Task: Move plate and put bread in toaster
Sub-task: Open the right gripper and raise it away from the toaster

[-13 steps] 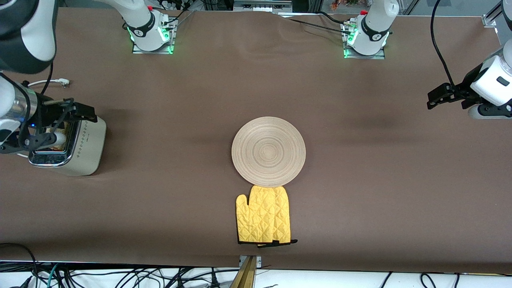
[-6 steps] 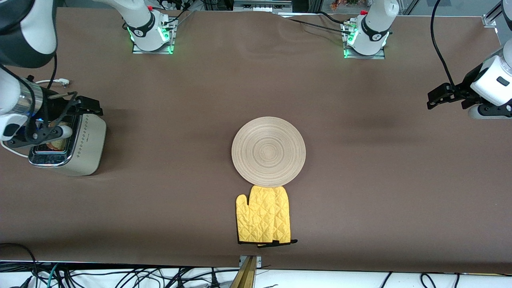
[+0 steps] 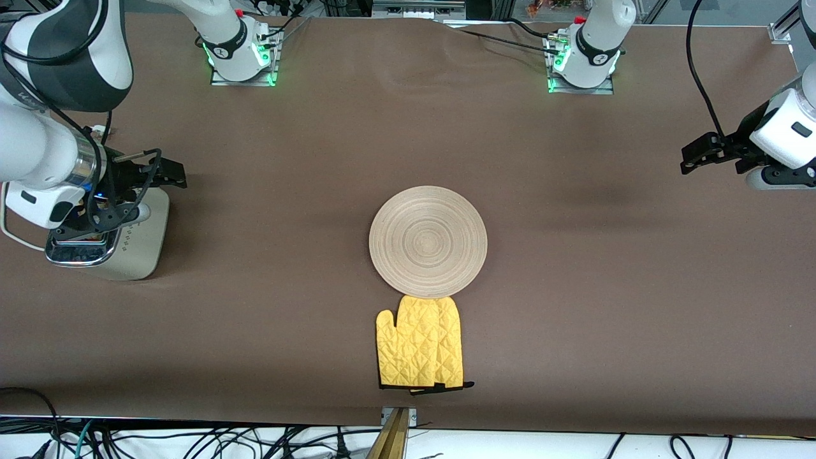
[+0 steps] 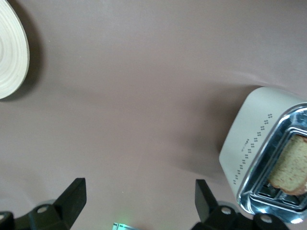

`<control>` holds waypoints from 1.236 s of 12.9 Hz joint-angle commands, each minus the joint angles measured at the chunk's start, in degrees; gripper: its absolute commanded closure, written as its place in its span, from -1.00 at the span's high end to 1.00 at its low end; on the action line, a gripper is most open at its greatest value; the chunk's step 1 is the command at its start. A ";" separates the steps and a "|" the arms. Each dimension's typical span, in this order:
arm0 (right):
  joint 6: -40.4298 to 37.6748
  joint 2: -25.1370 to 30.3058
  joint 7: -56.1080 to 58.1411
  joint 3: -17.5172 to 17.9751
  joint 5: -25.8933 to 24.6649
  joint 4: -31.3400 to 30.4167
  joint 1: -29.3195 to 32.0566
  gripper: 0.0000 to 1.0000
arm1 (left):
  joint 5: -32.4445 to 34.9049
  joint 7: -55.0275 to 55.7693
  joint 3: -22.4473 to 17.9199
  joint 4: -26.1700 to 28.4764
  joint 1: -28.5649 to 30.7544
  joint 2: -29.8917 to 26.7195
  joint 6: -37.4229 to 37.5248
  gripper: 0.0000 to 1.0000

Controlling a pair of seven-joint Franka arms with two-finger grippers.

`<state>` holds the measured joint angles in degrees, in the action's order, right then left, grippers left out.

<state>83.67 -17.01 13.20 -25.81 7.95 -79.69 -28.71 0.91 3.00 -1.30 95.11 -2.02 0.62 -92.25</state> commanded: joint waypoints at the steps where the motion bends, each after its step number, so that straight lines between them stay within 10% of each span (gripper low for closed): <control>1: 2.97 9.50 -4.21 13.03 -4.77 -8.60 9.96 1.00 | -1.09 -0.11 -0.02 -1.68 0.08 0.70 1.11 1.00; 4: 6.06 15.68 -4.23 24.56 -6.45 -14.96 21.39 1.00 | -1.09 0.16 0.07 -1.68 0.08 0.70 1.11 1.00; 16: 4.48 15.34 -2.65 26.16 -8.38 -12.77 23.44 1.00 | -1.09 -0.19 0.07 -1.68 0.08 0.70 1.11 1.00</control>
<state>88.15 -1.90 10.06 -0.57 0.84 -92.48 -6.09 0.91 3.00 -1.30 95.08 -2.03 0.62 -92.25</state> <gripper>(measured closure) 0.000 0.000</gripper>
